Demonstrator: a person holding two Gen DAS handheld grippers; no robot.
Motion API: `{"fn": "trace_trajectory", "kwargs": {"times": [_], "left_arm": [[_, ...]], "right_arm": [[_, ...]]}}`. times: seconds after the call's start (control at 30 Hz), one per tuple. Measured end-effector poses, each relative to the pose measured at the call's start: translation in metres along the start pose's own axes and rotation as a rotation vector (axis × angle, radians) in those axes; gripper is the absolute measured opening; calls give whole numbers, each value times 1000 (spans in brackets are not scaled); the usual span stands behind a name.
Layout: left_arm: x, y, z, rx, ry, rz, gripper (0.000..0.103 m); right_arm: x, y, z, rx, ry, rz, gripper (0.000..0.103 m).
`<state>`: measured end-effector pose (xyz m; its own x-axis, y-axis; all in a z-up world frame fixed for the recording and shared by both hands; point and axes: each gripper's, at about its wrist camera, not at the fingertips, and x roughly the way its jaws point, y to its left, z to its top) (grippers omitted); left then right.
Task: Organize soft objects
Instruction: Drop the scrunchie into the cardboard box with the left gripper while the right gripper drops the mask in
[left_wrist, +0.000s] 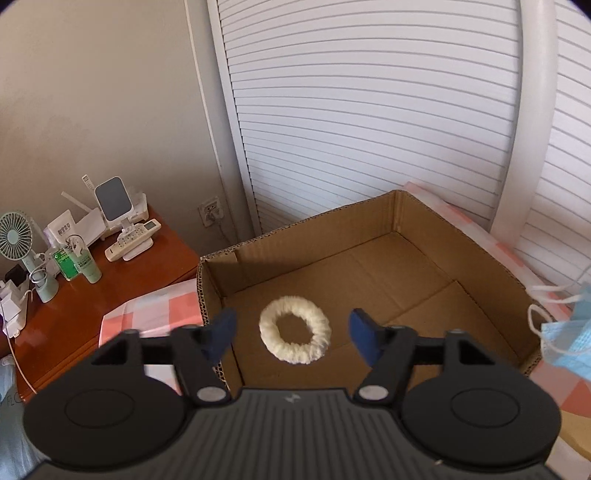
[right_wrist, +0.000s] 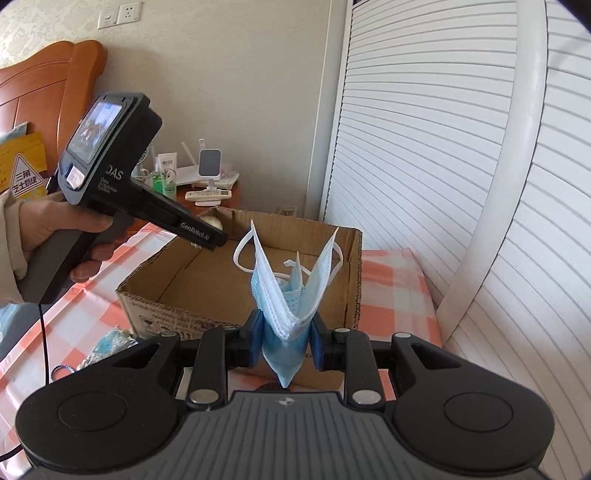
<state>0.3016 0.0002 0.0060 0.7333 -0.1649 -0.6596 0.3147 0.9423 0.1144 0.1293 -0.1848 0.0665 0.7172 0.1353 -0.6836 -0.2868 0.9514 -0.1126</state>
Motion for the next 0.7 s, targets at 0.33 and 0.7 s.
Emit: {"fn": "trace_trajectory", "kwargs": {"times": [0.33,0.7], "left_arm": [[-33,2,-18,23,14,-4,94],[-136,-11,-91,-57,-112,-8,101]], "right_arm": [[21,-5,6,26,46,10,30],[41,2,29,-18,54,-20,30]]}}
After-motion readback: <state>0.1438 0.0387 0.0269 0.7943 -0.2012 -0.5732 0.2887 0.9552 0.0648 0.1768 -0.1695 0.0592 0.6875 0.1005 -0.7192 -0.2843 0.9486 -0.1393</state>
